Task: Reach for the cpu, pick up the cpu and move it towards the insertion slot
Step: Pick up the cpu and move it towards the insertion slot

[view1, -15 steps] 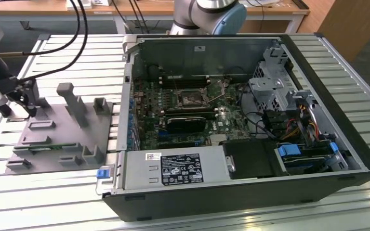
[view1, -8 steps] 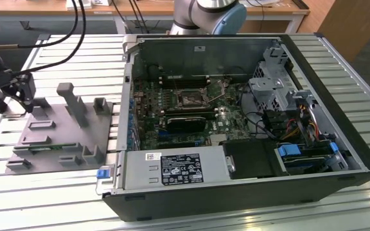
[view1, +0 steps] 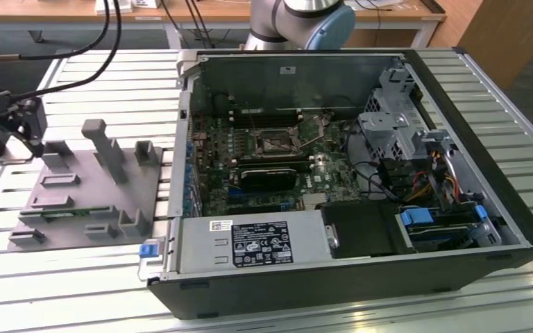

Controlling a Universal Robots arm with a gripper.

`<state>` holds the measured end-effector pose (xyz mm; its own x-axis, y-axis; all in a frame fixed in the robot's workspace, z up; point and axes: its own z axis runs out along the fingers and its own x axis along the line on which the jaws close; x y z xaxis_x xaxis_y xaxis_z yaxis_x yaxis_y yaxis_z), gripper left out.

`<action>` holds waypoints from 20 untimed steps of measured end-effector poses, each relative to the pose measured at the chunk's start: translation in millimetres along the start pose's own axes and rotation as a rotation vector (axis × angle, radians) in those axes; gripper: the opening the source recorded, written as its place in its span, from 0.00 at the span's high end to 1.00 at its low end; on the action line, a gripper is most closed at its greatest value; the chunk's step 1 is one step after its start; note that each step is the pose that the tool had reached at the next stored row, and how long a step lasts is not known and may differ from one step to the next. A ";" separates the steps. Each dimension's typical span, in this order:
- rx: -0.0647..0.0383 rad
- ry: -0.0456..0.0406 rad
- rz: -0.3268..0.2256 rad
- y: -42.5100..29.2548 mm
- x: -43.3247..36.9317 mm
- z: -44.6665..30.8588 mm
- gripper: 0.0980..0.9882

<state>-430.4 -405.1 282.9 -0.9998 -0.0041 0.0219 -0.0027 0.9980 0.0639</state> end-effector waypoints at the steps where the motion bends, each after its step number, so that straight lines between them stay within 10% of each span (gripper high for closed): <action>1: 0.000 0.0000 0.000 0.2 0.0 -1.4 0.50; 20: 0.000 -0.0001 0.000 6.5 1.3 -56.7 0.50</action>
<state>-430.5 -402.2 339.9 -0.9998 -0.0039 0.0219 -0.0025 0.9979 0.0640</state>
